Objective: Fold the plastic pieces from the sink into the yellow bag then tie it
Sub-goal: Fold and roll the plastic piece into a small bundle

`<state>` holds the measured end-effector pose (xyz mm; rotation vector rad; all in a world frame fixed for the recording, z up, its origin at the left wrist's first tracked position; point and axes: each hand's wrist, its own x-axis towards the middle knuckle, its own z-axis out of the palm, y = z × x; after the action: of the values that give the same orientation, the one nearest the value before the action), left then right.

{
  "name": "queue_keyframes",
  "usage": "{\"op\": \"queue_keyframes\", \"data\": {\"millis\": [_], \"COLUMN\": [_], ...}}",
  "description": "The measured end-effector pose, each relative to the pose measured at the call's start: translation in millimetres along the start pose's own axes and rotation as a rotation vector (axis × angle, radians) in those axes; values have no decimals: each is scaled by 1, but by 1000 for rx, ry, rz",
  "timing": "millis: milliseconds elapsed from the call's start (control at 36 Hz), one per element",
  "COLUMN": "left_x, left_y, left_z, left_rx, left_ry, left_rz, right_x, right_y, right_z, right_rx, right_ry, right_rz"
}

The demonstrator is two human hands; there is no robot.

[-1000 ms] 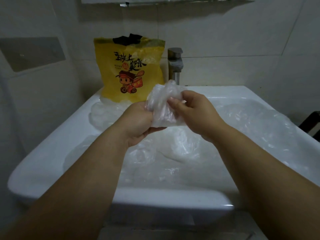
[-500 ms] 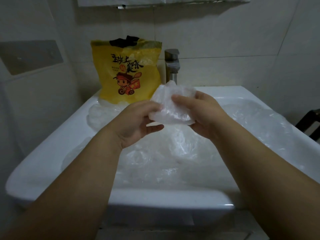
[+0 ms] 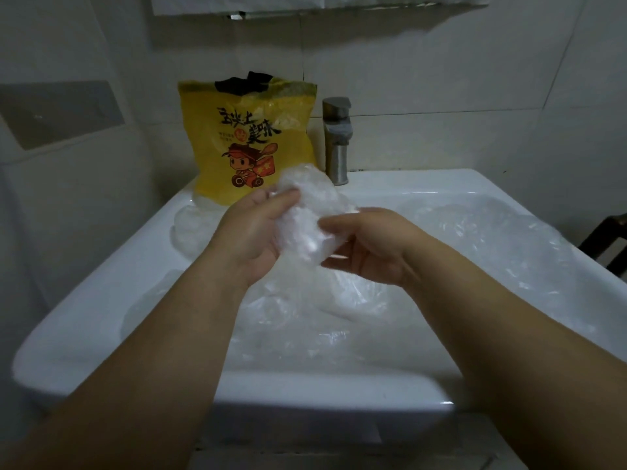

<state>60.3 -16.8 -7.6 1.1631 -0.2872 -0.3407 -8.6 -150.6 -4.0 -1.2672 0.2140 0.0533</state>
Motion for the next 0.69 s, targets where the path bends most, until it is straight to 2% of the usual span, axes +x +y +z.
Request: {"op": "queue_keyframes", "data": {"millis": [56, 139, 278, 444, 694], "left_x": [0, -1, -4, -11, -12], "left_y": [1, 3, 7, 7, 7], "left_z": [0, -1, -5, -7, -3], "left_rx": [-25, -15, 57, 230, 157], "left_ry": [2, -31, -42, -172, -133], "left_rz": [3, -15, -34, -102, -109], "right_x": [0, -2, -7, -10, -12], "right_y": [-4, -12, -16, -21, -23], "right_z": [-3, -12, -19, -29, -33], "right_rx": [95, 157, 42, -35, -68], "right_ry": [41, 11, -44, -13, -48], "right_rz": [-73, -141, -153, -185, -198]}}
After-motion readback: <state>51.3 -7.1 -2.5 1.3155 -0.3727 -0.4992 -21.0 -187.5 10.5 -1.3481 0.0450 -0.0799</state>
